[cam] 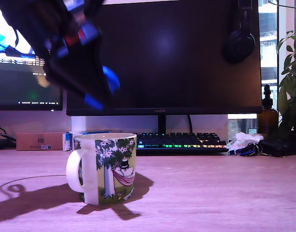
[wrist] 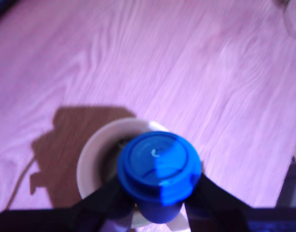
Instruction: Pick up the coffee capsules on the table and drop them inside the coffee cup
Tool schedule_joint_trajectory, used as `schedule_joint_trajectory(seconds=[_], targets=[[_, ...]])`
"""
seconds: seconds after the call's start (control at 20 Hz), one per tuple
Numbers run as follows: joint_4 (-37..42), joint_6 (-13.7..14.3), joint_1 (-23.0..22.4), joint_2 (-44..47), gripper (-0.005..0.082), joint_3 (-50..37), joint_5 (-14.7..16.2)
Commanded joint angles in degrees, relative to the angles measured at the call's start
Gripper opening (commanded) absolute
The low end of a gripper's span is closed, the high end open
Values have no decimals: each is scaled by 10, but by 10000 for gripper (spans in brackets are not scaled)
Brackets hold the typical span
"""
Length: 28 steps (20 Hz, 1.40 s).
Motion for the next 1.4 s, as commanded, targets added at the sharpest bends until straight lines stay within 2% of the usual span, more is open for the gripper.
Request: schedule_joint_trajectory(seconds=[0.0, 0.6, 0.75, 1.0, 1.05, 1.1, 1.2, 1.25, 1.3, 1.35], targets=[[2, 4, -2, 18, 125, 1, -7], [6, 10, -1, 30, 125, 1, -13], [0, 13, -1, 30, 126, 1, -35], [0, 12, -1, 30, 150, 1, -52], [-2, 12, -1, 30, 185, 1, -58], [-2, 13, -1, 30, 266, 1, -59], [-2, 13, -2, 30, 549, 1, -60], [-2, 17, -2, 30, 609, 1, -52], [-2, 18, -2, 30, 610, 1, -43], [-2, 28, -2, 30, 609, 1, -21]])
